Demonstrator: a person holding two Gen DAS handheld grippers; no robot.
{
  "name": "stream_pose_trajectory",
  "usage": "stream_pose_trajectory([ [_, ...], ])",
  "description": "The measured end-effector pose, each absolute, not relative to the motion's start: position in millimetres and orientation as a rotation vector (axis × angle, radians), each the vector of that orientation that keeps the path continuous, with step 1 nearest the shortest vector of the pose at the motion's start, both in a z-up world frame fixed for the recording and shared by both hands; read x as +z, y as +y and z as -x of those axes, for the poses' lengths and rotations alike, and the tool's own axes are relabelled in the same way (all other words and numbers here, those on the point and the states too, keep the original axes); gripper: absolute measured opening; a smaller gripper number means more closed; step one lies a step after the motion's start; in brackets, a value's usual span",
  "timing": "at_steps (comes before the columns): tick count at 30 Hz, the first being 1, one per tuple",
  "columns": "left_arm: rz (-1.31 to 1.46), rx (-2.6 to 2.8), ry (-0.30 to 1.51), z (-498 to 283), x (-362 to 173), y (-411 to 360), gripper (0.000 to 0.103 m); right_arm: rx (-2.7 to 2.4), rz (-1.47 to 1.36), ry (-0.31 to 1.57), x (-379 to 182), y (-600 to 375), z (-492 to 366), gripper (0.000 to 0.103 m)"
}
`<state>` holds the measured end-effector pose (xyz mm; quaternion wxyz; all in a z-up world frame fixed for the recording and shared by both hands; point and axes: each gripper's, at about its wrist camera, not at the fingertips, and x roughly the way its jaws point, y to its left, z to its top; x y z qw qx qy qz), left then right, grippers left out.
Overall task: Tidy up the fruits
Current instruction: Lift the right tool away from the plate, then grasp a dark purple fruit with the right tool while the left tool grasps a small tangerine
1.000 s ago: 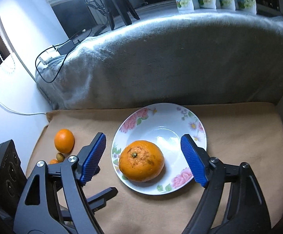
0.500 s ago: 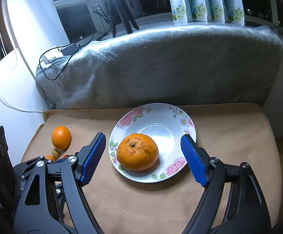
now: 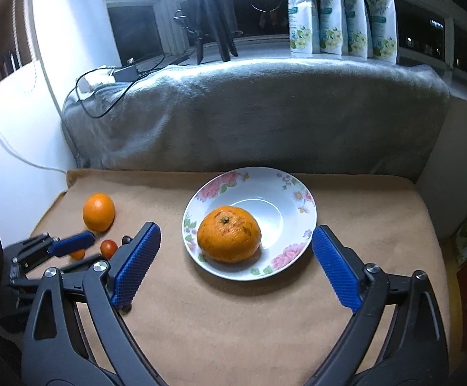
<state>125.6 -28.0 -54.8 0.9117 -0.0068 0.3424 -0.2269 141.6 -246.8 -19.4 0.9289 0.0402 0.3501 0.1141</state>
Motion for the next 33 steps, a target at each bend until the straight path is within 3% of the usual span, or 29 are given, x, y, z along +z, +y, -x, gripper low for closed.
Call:
stream_pose_trajectory([
  [18, 0.096, -0.255, 0.746, -100.3, -71.8, 90.7, 0.044, 0.400, 0.005, 0.706, -35.5, -185.7, -99.9, 0.097],
  [28, 0.161, -0.221, 0.795, -97.5, -93.7, 119.2, 0.044, 0.509, 0.003, 0.783, -55.9, -158.8, -109.6, 0.097],
  [33, 0.189, -0.225, 0.820, -99.2, -103.1, 124.7, 0.044, 0.558, -0.004, 0.827, -66.1, -146.6, -118.8, 0.088],
])
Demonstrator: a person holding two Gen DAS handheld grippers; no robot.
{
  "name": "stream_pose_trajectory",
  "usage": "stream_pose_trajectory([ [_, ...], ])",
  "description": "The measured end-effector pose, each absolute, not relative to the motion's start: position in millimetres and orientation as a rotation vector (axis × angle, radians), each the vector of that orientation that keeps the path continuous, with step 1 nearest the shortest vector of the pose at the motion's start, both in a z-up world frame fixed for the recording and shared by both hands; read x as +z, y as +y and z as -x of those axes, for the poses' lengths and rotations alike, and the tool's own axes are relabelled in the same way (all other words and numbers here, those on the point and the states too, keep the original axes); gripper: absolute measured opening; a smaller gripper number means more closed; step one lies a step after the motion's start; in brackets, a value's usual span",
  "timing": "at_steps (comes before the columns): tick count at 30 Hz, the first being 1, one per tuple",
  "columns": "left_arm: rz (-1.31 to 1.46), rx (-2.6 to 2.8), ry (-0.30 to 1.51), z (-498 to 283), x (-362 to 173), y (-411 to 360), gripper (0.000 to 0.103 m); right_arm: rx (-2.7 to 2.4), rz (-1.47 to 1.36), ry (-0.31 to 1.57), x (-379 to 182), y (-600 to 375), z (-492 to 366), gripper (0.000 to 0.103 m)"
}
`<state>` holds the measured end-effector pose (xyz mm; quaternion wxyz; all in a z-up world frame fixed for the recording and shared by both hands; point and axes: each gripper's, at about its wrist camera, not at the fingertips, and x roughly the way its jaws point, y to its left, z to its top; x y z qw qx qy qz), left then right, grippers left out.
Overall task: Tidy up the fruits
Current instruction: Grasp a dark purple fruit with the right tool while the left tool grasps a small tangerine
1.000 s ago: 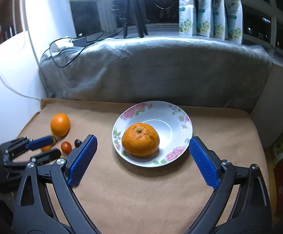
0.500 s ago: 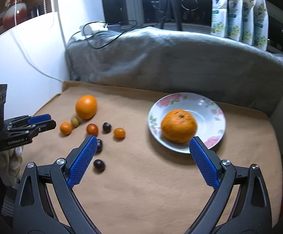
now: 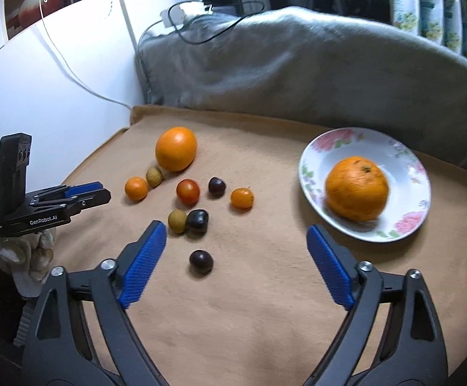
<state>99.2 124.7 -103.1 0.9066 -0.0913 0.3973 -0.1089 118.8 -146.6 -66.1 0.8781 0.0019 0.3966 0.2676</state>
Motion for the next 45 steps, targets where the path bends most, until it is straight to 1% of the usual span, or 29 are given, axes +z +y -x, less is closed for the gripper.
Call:
stream_pose_trajectory([
  [7, 0.215, -0.227, 0.843, -107.4, -110.9, 129.5, 0.044, 0.616, -0.035, 0.902, -83.5, -133.0, -135.4, 0.072],
  [9, 0.215, -0.225, 0.848, -110.7, -112.6, 130.3, 0.044, 0.629, -0.036, 0.918, -87.1, -128.4, -138.8, 0.070],
  [12, 0.220, -0.223, 0.861, -115.9, -116.5, 131.5, 0.044, 0.641, -0.027, 0.936, -91.9, -122.2, -143.1, 0.068],
  [16, 0.222, -0.229, 0.868, -120.1, -119.7, 132.0, 0.044, 0.665, -0.026, 0.975, -100.6, -113.1, -151.4, 0.061],
  [20, 0.222, -0.227, 0.871, -123.9, -120.5, 133.1, 0.044, 0.677, -0.032, 0.999, -107.5, -107.1, -158.6, 0.060],
  [25, 0.220, -0.231, 0.882, -128.7, -123.1, 132.3, 0.044, 0.703, -0.065, 1.042, -118.3, -102.8, -168.0, 0.052],
  [29, 0.225, -0.236, 0.891, -132.1, -125.5, 130.7, 0.044, 0.718, -0.089, 1.064, -124.4, -100.7, -173.1, 0.048],
  [35, 0.228, -0.239, 0.906, -137.5, -128.9, 127.9, 0.044, 0.731, -0.103, 1.070, -128.0, -98.7, -175.4, 0.046],
  [37, 0.236, -0.240, 0.912, -139.6, -130.6, 128.4, 0.044, 0.736, -0.111, 1.073, -128.7, -97.9, -176.5, 0.043],
  [45, 0.266, -0.236, 0.938, -148.7, -139.3, 131.1, 0.044, 0.749, -0.117, 1.083, -132.1, -94.1, -175.5, 0.037],
])
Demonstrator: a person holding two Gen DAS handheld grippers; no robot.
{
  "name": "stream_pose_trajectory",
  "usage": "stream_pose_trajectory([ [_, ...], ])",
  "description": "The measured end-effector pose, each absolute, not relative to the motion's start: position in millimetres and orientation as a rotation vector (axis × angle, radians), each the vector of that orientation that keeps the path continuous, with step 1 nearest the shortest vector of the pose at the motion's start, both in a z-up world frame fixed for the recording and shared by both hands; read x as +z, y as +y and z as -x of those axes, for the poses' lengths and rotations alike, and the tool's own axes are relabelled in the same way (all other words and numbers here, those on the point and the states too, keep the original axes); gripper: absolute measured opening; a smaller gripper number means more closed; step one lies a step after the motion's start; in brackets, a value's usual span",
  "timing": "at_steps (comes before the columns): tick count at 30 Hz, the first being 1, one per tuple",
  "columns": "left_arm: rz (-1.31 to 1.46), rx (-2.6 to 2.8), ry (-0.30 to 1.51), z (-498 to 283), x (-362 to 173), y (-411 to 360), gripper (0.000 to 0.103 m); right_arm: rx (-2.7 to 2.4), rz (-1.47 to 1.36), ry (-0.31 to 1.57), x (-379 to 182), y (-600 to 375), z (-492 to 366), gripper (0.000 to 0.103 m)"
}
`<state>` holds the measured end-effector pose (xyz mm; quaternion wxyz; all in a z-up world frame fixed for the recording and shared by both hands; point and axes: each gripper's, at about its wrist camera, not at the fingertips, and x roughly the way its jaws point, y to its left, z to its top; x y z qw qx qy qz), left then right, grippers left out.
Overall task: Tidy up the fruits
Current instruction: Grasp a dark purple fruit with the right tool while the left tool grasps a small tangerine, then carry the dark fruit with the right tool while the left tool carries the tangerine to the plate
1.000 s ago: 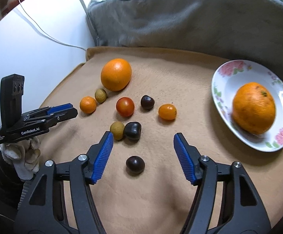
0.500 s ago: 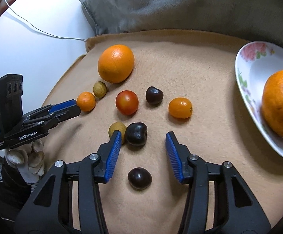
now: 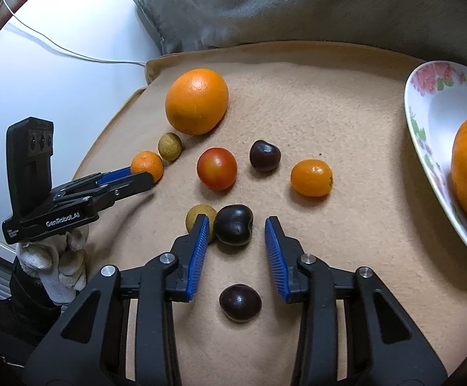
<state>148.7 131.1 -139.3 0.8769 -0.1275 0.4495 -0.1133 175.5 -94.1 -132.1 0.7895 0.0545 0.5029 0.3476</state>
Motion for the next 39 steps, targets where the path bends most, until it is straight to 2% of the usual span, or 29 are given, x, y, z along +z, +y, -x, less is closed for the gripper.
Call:
stream_pose_trajectory([
  [6, 0.268, -0.237, 0.936, -151.3, -139.2, 130.4, 0.044, 0.766, -0.149, 1.099, -134.7, -95.6, -177.4, 0.028],
  [7, 0.269, -0.235, 0.935, -151.8, -138.9, 130.3, 0.040, 0.771, -0.153, 1.100, -135.1, -95.4, -177.6, 0.026],
  [10, 0.279, -0.232, 0.936, -152.5, -140.3, 132.3, 0.036, 0.775, -0.156, 1.099, -135.7, -94.3, -177.9, 0.025],
  [28, 0.273, -0.253, 0.894, -141.4, -127.1, 125.9, 0.035, 0.740, -0.160, 1.010, -110.6, -115.6, -172.4, 0.024],
  [39, 0.230, -0.351, 0.838, -151.3, -98.6, 83.1, 0.035, 0.638, -0.126, 0.890, -79.4, -153.4, -163.8, 0.024],
])
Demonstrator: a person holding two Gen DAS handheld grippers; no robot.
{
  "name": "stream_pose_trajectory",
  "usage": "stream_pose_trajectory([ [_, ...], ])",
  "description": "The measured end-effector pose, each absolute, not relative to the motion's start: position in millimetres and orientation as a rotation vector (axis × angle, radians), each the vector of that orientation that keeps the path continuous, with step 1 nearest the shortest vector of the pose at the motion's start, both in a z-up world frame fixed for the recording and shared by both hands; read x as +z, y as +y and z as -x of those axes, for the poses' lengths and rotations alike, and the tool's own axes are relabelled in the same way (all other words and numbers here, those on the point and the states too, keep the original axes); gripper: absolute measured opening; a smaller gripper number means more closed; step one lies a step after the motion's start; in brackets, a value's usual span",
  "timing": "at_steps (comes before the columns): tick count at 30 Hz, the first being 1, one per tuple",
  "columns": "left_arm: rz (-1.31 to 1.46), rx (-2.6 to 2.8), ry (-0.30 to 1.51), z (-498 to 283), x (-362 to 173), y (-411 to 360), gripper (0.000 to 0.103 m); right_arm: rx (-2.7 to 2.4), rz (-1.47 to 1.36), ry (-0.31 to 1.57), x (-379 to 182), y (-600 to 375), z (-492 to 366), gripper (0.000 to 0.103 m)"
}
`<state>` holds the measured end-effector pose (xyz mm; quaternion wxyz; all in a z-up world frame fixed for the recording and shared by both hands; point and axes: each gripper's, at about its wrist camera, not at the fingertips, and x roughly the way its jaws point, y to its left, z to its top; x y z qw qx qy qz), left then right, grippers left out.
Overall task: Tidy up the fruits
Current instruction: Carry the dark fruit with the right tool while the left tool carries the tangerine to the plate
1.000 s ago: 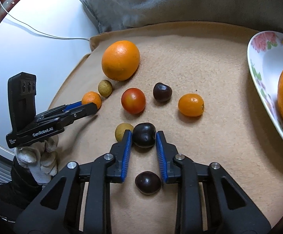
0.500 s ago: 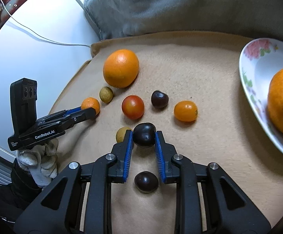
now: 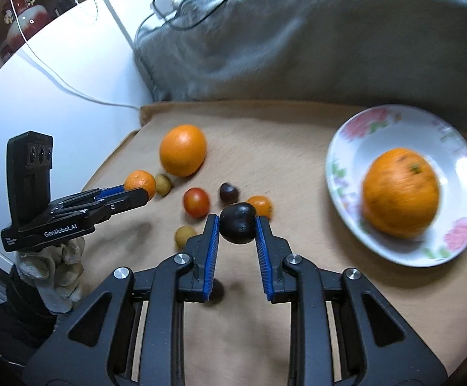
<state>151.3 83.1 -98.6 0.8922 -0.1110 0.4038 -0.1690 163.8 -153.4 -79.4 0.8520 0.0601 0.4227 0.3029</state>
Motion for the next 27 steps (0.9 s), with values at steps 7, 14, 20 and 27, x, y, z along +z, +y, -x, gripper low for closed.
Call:
stream_pose_trajectory([
  [7, 0.196, -0.429, 0.817, -166.2, -86.1, 44.3, 0.035, 0.544, -0.114, 0.823, -64.1, -189.3, -161.9, 0.024],
  [14, 0.165, -0.489, 0.823, -184.7, -83.3, 8.5, 0.035, 0.458, -0.129, 0.794, -58.4, -224.6, -166.7, 0.024],
  [20, 0.138, -0.513, 0.835, -202.6, -83.3, -13.4, 0.035, 0.384, -0.160, 0.794, -61.9, -258.0, -177.0, 0.024],
  [27, 0.113, -0.526, 0.852, -220.6, -86.2, -32.8, 0.035, 0.343, -0.166, 0.815, -73.3, -277.7, -189.2, 0.024],
])
